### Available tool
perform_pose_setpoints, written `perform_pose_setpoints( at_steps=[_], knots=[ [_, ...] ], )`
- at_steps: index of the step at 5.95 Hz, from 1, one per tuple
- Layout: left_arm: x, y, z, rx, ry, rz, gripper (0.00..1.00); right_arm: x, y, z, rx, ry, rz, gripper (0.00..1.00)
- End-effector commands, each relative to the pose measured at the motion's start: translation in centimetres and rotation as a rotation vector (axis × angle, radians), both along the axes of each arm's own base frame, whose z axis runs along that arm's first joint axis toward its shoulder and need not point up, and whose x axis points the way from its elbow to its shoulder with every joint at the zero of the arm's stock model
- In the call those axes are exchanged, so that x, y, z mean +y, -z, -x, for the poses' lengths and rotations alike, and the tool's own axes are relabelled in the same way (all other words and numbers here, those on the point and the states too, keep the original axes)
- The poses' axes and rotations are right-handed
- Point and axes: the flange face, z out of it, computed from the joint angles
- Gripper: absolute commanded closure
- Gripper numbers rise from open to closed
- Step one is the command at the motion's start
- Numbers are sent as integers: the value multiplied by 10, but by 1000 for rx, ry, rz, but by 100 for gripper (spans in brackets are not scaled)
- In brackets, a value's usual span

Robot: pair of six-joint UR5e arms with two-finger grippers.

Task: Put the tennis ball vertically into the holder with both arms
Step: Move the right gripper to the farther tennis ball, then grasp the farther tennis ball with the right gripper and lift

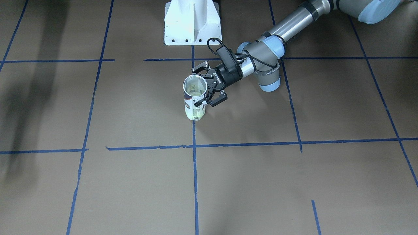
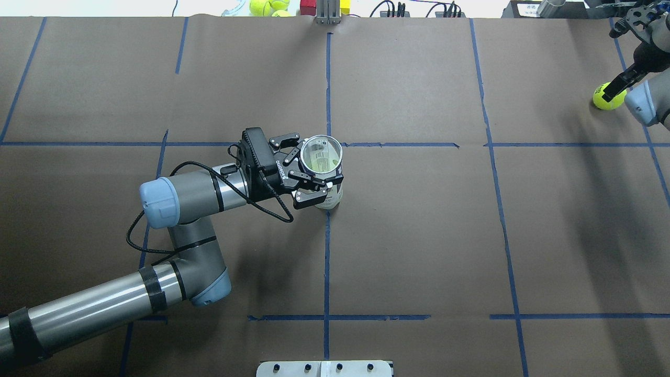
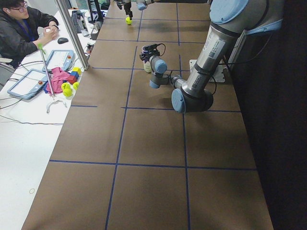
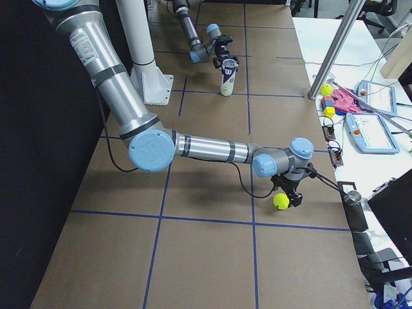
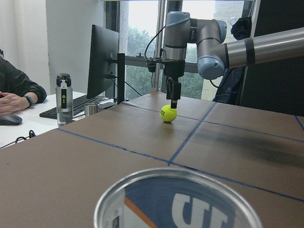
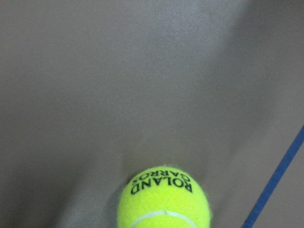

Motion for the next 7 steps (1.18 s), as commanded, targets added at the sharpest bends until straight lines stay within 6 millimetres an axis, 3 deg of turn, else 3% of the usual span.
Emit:
perform_pose_setpoints(
  at_steps=[1, 4, 5, 6, 7],
  knots=[
    [0, 0, 0, -1, -1, 0, 16, -3, -5, 11, 8, 6, -8, 0],
    [0, 0, 0, 0, 0, 0, 16, 0, -13, 33, 73, 26, -19, 0],
    [0, 1, 0, 2, 0, -1, 16, 1, -14, 33, 82, 24, -19, 16],
    [0, 1, 0, 2, 0, -1, 16, 0, -12, 33, 80, 22, -24, 94],
    [0, 1, 0, 2, 0, -1, 16, -1, -10, 32, 77, 19, -32, 99]
  ],
)
